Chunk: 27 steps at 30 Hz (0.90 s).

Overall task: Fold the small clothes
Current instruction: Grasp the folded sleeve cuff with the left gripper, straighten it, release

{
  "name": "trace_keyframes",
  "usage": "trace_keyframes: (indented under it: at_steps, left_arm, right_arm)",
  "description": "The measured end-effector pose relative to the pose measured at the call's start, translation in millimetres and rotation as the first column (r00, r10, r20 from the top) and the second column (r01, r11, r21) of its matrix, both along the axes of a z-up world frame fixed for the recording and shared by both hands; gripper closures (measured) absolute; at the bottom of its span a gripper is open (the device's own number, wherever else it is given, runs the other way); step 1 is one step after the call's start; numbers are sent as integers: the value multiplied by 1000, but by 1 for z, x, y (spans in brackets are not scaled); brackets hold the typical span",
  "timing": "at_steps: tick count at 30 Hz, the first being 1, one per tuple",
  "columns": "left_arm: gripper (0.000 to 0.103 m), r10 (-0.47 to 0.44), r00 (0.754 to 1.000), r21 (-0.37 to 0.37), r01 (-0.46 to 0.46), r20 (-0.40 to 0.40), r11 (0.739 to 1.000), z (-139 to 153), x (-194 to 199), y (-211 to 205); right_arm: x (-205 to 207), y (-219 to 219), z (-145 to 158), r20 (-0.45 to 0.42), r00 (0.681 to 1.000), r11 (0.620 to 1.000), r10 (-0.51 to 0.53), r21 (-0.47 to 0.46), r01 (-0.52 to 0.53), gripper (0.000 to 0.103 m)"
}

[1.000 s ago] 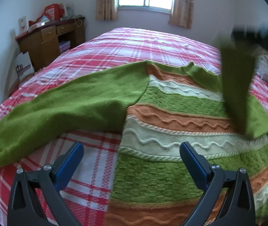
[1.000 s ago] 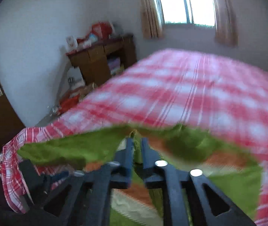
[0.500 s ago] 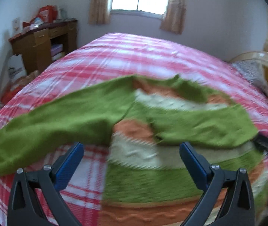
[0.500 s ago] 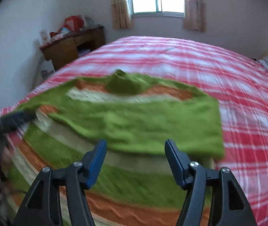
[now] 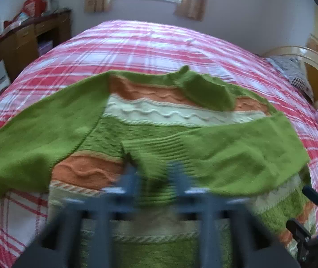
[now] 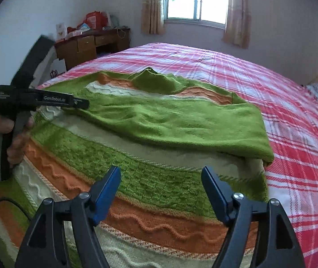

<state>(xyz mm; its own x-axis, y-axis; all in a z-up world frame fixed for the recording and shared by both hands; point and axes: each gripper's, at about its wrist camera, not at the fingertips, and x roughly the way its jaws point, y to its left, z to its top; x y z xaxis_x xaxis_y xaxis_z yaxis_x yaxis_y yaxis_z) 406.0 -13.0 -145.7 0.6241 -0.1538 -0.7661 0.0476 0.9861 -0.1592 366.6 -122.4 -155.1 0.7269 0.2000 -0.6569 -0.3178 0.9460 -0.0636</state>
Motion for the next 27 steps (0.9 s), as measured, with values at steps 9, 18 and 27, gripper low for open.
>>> trace_keyframes:
  at_steps: [9,18,27]
  left_arm:
    - [96,-6,997,-61,11,73,998,16,-26,15]
    - [96,2,997,-74,3,72,997,14,-27,24]
    - [44,50,998,-39,-49,39,998,0,-27,23]
  right_arm:
    - [-2,6,-3,8,1000,998,-17,-55,17,27]
    - [-2,7,-4,5,999,997,-32,-68,32,27]
    - [34,-42,31,-31,996,987,-81,140,84,27]
